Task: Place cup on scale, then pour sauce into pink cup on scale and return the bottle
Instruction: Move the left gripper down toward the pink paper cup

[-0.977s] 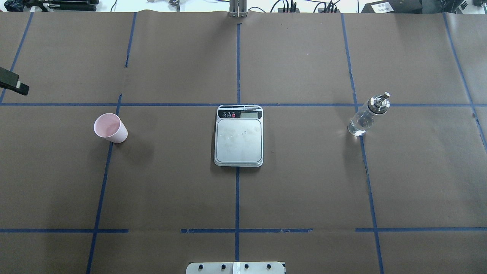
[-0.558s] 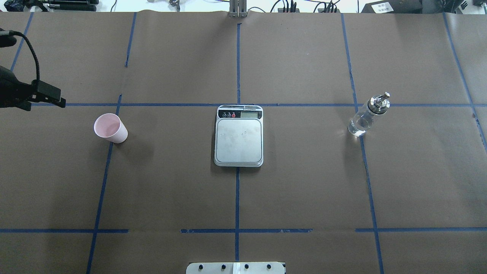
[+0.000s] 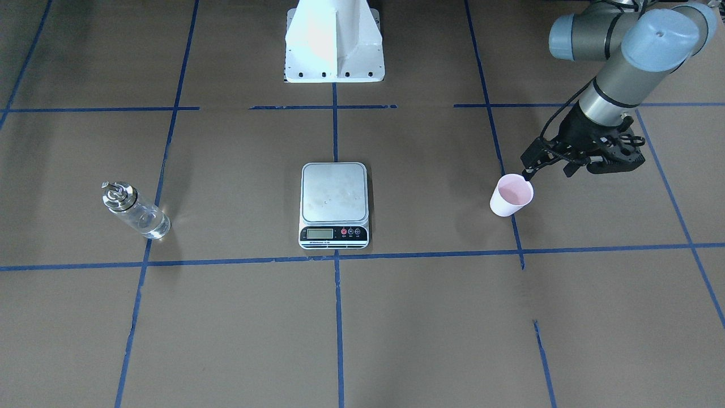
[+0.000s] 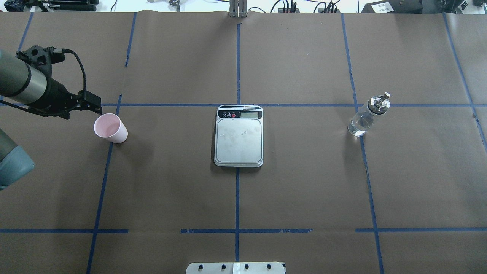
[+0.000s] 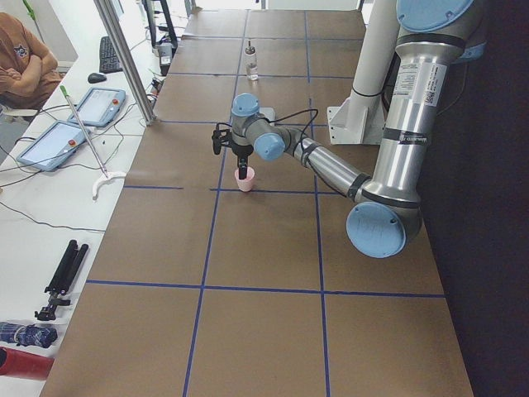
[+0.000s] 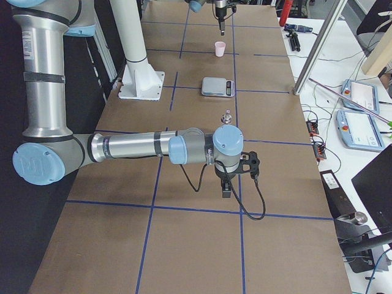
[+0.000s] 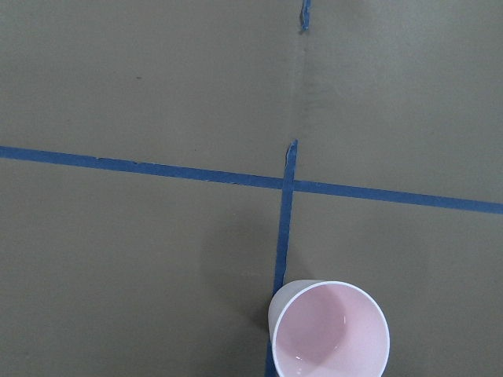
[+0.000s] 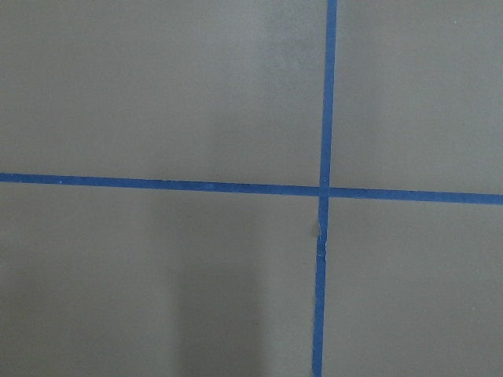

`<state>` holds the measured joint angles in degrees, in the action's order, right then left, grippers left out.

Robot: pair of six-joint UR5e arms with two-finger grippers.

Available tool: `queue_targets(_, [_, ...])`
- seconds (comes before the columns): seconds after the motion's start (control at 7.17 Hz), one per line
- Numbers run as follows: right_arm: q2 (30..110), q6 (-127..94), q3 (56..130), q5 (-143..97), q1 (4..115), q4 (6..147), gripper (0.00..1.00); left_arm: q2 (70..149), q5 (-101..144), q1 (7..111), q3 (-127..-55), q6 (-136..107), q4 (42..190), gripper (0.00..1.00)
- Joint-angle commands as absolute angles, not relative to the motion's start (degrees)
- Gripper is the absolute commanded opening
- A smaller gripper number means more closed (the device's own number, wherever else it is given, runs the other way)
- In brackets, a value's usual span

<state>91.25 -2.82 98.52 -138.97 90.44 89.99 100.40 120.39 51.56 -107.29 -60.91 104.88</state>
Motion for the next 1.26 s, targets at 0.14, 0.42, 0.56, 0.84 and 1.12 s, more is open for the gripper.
queue_targets(0.14, [91.23,-2.9,99.58,-139.22,90.44,89.91,1.0,101.07,118.04,49.66,-101.7,-61.35,109.76,1.0])
queue_targets(0.42, [91.14,-2.9,99.67,-139.22,90.44,89.91,1.0,100.37,117.95,49.57,-101.6,-60.91,110.48,0.99])
queue_targets(0.56, [91.23,-2.9,99.67,-139.31,90.44,89.91,1.0,100.2,117.95,49.22,-101.51,-60.91,110.39,0.99])
queue_targets(0.84, [91.23,-2.9,99.67,-139.39,90.44,89.91,1.0,100.2,117.86,48.26,-101.43,-61.0,110.39,0.99])
queue_targets(1.12, [91.23,-2.9,99.67,-139.04,90.35,89.91,1.0,100.2,117.86,47.46,-100.81,-61.0,110.39,0.99])
